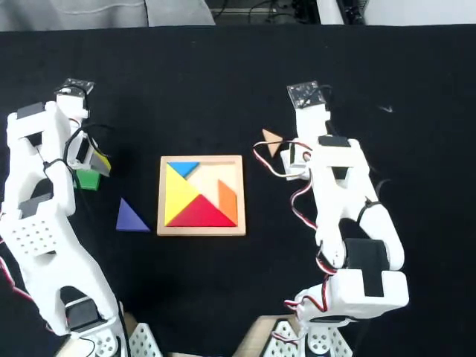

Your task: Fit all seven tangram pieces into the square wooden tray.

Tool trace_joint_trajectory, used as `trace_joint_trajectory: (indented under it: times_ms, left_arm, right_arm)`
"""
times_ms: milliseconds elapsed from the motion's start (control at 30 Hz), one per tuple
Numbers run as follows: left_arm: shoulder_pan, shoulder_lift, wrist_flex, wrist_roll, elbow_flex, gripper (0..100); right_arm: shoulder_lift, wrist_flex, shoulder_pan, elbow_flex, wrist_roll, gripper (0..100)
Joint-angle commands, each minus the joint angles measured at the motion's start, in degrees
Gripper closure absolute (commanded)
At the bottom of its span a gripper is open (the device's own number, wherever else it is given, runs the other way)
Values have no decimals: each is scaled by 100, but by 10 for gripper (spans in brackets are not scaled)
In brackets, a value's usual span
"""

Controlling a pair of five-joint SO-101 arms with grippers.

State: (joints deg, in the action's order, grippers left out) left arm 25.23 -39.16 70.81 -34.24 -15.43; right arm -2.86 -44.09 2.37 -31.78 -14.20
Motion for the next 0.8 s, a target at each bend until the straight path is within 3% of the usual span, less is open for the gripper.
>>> trace_joint_trajectory:
  times_ms: [0, 767]
  left_arm:
    - [13, 9, 281, -334, -207, 809]
    - [84, 1582, 1442, -290, -136, 812]
  right_arm:
    - [40, 88, -70, 189, -70, 986]
    - [66, 70, -70, 180, -70, 986]
